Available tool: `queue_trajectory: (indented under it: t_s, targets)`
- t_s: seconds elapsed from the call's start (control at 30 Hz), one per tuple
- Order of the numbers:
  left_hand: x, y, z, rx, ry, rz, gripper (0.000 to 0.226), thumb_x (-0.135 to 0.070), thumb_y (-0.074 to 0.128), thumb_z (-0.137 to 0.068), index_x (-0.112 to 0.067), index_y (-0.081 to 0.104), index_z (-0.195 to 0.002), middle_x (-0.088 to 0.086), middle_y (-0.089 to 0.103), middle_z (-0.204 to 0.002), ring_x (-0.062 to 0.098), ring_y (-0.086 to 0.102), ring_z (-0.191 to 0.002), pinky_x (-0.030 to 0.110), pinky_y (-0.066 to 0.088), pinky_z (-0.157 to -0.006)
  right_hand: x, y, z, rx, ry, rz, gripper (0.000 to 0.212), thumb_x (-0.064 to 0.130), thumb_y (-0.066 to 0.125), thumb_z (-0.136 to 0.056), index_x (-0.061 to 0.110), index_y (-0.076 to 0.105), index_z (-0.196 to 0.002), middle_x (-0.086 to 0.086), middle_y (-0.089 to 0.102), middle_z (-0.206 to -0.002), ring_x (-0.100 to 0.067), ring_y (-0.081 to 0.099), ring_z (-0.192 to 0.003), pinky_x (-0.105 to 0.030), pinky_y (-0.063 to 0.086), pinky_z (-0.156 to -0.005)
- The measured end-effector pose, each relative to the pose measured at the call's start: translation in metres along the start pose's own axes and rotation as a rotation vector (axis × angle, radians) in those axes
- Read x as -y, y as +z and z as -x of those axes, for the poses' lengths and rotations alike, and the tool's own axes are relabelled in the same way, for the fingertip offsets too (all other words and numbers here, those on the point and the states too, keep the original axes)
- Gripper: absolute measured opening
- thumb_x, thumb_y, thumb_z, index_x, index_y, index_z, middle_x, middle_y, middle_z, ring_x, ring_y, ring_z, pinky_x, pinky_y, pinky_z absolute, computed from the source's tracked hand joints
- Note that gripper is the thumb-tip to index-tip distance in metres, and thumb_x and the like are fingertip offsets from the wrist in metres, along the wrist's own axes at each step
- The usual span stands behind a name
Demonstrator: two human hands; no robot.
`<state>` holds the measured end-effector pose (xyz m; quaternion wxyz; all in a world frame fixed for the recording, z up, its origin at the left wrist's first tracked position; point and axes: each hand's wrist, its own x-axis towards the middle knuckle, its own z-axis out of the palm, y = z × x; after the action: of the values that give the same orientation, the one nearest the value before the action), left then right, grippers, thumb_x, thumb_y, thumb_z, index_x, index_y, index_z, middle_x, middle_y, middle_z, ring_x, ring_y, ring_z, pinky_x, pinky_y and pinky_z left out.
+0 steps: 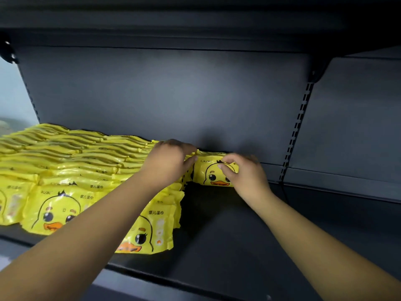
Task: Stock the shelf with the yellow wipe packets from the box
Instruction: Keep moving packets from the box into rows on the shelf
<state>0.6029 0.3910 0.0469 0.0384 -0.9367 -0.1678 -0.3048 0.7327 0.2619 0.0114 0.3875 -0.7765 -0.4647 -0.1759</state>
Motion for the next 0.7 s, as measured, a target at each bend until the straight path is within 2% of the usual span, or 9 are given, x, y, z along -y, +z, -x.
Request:
queue_trajectory:
  t_s: [0.1, 0.17, 0.23, 0.37, 0.47, 0.53, 0.57, 0.67, 0.7]
  targets:
    - [0.003, -0.018, 0.036, -0.074, 0.008, 0.040, 0.029, -0.038, 0.053, -0.088, -0.019, 0.068, -0.104, 0.002, 0.073, -0.088, 0.027, 0.067, -0.084, 0.033, 0.051, -0.069, 0.027, -0.003, 0.022, -0.069, -0.171, 0.148, 0.025, 0.038, 0.061, -0.074, 0.015, 0.070, -0.070, 0.002, 0.068, -0.066, -0.027, 0.061, -0.070, -0.029, 0.047, -0.055]
    - [0.005, -0.032, 0.066, -0.118, -0.002, 0.070, 0.035, -0.043, 0.048, -0.080, -0.019, 0.072, -0.086, -0.003, 0.070, -0.067, 0.022, 0.067, -0.061, 0.029, 0.051, -0.051, 0.043, -0.005, 0.043, -0.052, -0.223, 0.191, 0.027, 0.044, 0.059, -0.071, 0.018, 0.067, -0.065, 0.006, 0.064, -0.058, -0.022, 0.060, -0.060, -0.028, 0.046, -0.046]
    - [0.008, -0.042, 0.097, -0.150, 0.002, 0.039, 0.036, -0.043, 0.044, -0.076, -0.019, 0.071, -0.075, -0.008, 0.066, -0.057, 0.018, 0.064, -0.050, 0.022, 0.045, -0.044, 0.063, -0.009, 0.063, 0.023, -0.225, 0.172, 0.029, 0.046, 0.059, -0.073, 0.018, 0.066, -0.068, 0.007, 0.063, -0.059, -0.018, 0.058, -0.058, -0.027, 0.043, -0.046]
    - [0.001, -0.060, 0.158, -0.163, -0.001, 0.006, 0.036, -0.042, 0.045, -0.075, -0.016, 0.070, -0.073, -0.007, 0.063, -0.053, 0.020, 0.060, -0.046, 0.023, 0.046, -0.045, 0.095, -0.015, 0.103, 0.159, -0.250, 0.089, 0.040, 0.055, 0.055, -0.077, 0.017, 0.067, -0.082, 0.007, 0.063, -0.067, -0.016, 0.056, -0.062, -0.026, 0.040, -0.053]
    - [-0.007, -0.074, 0.204, -0.122, -0.064, -0.015, 0.036, -0.041, 0.045, -0.075, -0.015, 0.070, -0.076, -0.004, 0.064, -0.054, 0.022, 0.061, -0.048, 0.027, 0.048, -0.044, 0.116, -0.022, 0.130, 0.250, -0.275, 0.060, 0.036, 0.053, 0.053, -0.084, 0.021, 0.065, -0.096, 0.007, 0.066, -0.083, -0.017, 0.060, -0.082, -0.028, 0.044, -0.066]
    - [-0.015, -0.084, 0.238, -0.075, -0.116, -0.039, 0.037, -0.041, 0.045, -0.074, -0.014, 0.069, -0.078, -0.003, 0.064, -0.056, 0.023, 0.061, -0.050, 0.027, 0.047, -0.043, 0.122, -0.024, 0.154, 0.320, -0.272, 0.009, 0.034, 0.052, 0.053, -0.085, 0.021, 0.063, -0.098, 0.006, 0.066, -0.087, -0.017, 0.059, -0.086, -0.028, 0.043, -0.069]
    - [-0.022, -0.089, 0.258, -0.043, -0.151, -0.063, 0.037, -0.041, 0.044, -0.074, -0.014, 0.069, -0.077, -0.004, 0.064, -0.056, 0.022, 0.061, -0.050, 0.025, 0.046, -0.043, 0.126, -0.026, 0.169, 0.340, -0.300, -0.009, 0.034, 0.052, 0.055, -0.084, 0.020, 0.064, -0.093, 0.005, 0.065, -0.082, -0.017, 0.060, -0.081, -0.029, 0.044, -0.065]
    - [-0.049, -0.104, 0.316, 0.056, -0.294, -0.093, 0.028, -0.041, 0.050, -0.076, -0.018, 0.067, -0.077, -0.009, 0.063, -0.059, 0.017, 0.062, -0.052, 0.017, 0.038, -0.041, 0.127, -0.022, 0.216, 0.288, -0.440, -0.065, 0.032, 0.050, 0.061, -0.074, 0.019, 0.061, -0.065, 0.005, 0.057, -0.052, -0.016, 0.056, -0.049, -0.028, 0.039, -0.039]
    - [-0.059, -0.108, 0.335, 0.096, -0.379, -0.086, 0.023, -0.040, 0.055, -0.077, -0.020, 0.066, -0.080, -0.011, 0.063, -0.063, 0.018, 0.063, -0.056, 0.018, 0.037, -0.043, 0.128, -0.021, 0.232, 0.302, -0.447, -0.079, 0.033, 0.050, 0.061, -0.074, 0.019, 0.059, -0.062, 0.005, 0.053, -0.049, -0.016, 0.054, -0.046, -0.028, 0.037, -0.037]
